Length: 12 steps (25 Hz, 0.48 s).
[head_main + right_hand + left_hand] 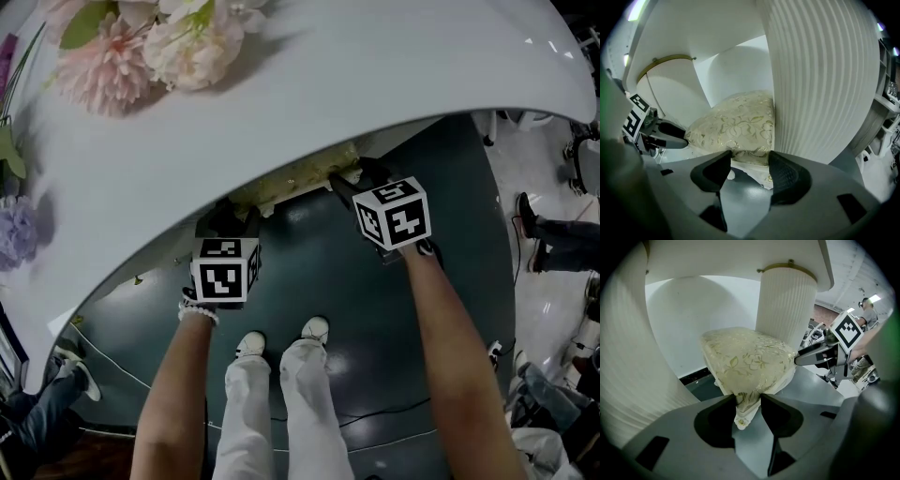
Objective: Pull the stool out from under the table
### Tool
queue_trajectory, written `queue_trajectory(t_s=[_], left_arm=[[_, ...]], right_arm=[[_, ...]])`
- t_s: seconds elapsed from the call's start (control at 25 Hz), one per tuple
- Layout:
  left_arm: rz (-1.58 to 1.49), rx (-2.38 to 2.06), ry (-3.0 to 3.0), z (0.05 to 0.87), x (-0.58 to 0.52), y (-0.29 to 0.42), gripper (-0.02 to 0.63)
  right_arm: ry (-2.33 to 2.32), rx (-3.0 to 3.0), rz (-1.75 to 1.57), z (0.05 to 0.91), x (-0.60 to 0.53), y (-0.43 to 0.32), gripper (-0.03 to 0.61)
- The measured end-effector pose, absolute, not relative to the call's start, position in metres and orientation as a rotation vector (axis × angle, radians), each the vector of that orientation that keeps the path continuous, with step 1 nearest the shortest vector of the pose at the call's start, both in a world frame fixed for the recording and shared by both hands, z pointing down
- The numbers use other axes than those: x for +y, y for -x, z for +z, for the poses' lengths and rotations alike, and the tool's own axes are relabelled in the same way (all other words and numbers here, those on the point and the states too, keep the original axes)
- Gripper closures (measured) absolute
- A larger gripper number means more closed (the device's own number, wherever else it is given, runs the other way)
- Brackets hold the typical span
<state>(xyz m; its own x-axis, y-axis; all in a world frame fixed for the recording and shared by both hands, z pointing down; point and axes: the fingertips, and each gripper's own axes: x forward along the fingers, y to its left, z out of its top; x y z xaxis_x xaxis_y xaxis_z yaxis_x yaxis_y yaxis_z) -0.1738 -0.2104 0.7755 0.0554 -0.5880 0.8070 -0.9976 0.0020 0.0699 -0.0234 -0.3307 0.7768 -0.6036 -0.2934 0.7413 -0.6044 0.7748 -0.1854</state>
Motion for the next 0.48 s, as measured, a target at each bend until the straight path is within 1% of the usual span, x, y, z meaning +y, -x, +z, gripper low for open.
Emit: queue_trajectory(t_s=[0.48], left_arm=[[0.827,-1.544,-1.706,0.777,-0.173,0.152,0.437]], right_arm=[[-0.707,-2.210,0.594,0.778,-0.287,-0.004,0.305]])
